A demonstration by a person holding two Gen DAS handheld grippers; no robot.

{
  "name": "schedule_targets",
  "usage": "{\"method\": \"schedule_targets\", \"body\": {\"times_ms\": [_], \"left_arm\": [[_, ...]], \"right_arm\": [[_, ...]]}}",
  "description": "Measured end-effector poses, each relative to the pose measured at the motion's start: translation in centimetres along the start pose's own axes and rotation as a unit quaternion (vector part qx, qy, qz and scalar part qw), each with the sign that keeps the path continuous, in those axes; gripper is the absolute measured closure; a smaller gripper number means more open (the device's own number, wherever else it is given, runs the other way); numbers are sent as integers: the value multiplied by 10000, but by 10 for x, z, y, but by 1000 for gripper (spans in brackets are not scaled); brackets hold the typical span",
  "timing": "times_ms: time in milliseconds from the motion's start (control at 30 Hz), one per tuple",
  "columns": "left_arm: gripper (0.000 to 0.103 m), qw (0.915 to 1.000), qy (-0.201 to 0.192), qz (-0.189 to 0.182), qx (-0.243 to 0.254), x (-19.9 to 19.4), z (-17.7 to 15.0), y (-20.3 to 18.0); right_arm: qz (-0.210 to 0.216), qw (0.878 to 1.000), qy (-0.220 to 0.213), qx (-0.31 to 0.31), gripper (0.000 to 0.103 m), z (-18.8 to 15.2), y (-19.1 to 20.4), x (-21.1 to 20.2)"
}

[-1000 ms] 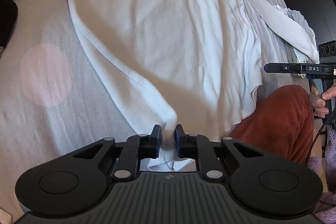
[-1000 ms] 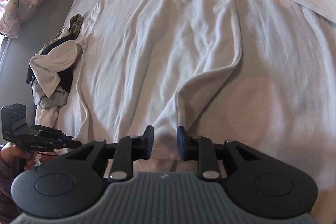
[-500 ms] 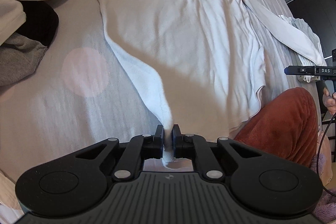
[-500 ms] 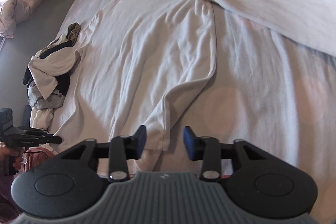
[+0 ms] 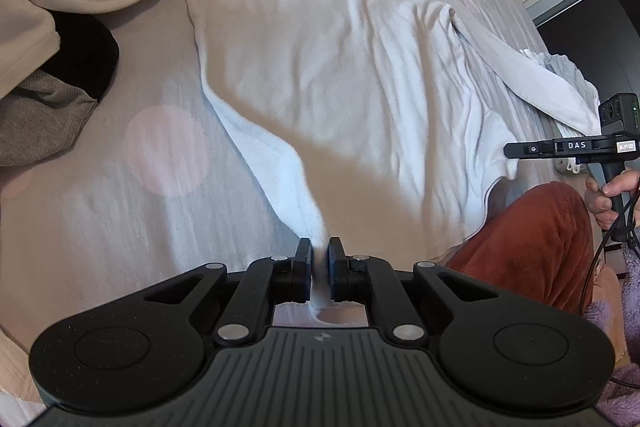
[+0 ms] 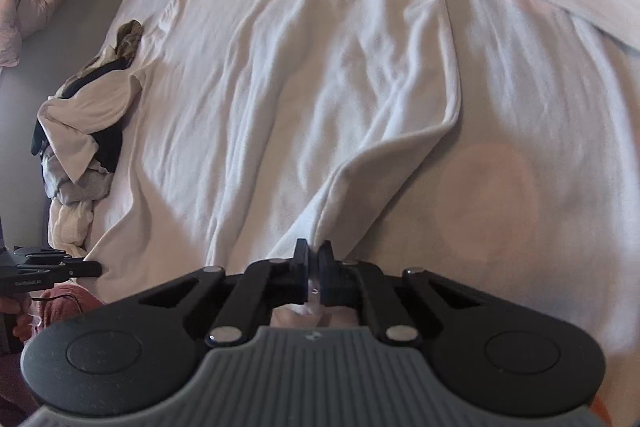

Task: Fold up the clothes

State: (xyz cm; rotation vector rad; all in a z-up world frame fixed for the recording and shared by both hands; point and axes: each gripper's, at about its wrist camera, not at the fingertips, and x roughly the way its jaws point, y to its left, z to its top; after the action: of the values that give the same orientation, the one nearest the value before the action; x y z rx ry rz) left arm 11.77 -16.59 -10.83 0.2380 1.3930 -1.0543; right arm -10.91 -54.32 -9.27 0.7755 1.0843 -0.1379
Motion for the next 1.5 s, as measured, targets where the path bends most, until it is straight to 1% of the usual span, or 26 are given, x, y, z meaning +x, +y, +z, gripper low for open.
{"method": "schedule_targets", "body": {"times_ms": [67, 167, 233, 267, 367, 500, 567, 667, 800, 933, 1033, 1133, 1167, 1200, 1233, 1267, 1300, 1333, 1367, 1400, 1467, 1500], "left_arm": [[97, 9999, -87, -14, 61, -18, -1, -2], [97, 9999, -98, 33, 67, -42, -5, 0], [98, 9999, 6, 137, 61, -50, -9, 2], [98, 9997, 79, 196, 75, -50, -11, 2], [98, 9987, 311, 373, 132, -47, -17, 2], [100, 9970, 556, 524, 112, -35, -22, 8], [103, 9956, 672, 643, 74, -26, -22, 14], [103, 9935, 851, 762, 30, -13, -18, 22], [103, 9915, 1015, 814, -42, 0, -10, 31], [103, 9929, 1033, 586, -95, 6, -3, 31], [103, 9962, 763, 341, -232, 6, 5, 30], [101, 9989, 155, -64, -431, -1, 15, 25], [97, 9987, -102, -162, -481, -4, 19, 21], [91, 9981, -332, -187, -492, -5, 22, 18], [88, 9972, -546, -166, -481, -4, 26, 13], [85, 9959, -752, -140, -485, -3, 29, 9], [84, 9947, -887, -171, -489, 1, 32, 6], [84, 9934, -1018, -204, -494, 4, 36, 3], [82, 9918, -1149, -238, -498, 8, 39, 0], [78, 9911, -1236, -188, -457, 13, 42, -3], [74, 9902, -1348, 149, -329, 21, 49, -7], [72, 9896, -1371, 319, -294, 25, 52, -8]], "right_arm": [[-77, 9997, -148, -183, 98, 2, 3, -35], [-442, 9981, -207, -370, 98, 2, 0, -79], [-752, 9961, -167, -418, 98, 0, -6, -95], [-878, 9952, -79, -420, 98, -2, -11, -95], [-1239, 9912, 215, -415, 98, -10, -25, -92], [-1349, 9891, 419, -424, 98, -16, -39, -72], [-1459, 9868, 499, -498, 98, -13, -36, -52], [-1574, 9826, 766, -612, 98, -7, -42, -31], [-1728, 9745, 1179, -806, 98, 0, -47, 0], [-1878, 9651, 1532, -991, 97, 1, -51, 20], [-1979, 9576, 1785, -1098, 94, 1, -57, 34], [-1935, 9576, 1843, -1076, 95, 2, -61, 37], [-1902, 9587, 1837, -1049, 95, 3, -63, 35], [-1874, 9602, 1814, -1003, 93, 4, -65, 32], [-1868, 9614, 1776, -966, 91, 5, -66, 28], [-1898, 9624, 1702, -942, 82, 6, -68, 23], [-1933, 9643, 1570, -905, 72, 8, -70, 15], [-1968, 9661, 1430, -865, 70, 10, -72, 6], [-1951, 9705, 1195, -762, 70, 12, -76, -6], [-1925, 9746, 946, -650, 70, 15, -80, -18], [-1922, 9798, 390, -397, 69, 18, -87, -44], [-1950, 9804, 105, -266, 65, 18, -91, -57]]}}
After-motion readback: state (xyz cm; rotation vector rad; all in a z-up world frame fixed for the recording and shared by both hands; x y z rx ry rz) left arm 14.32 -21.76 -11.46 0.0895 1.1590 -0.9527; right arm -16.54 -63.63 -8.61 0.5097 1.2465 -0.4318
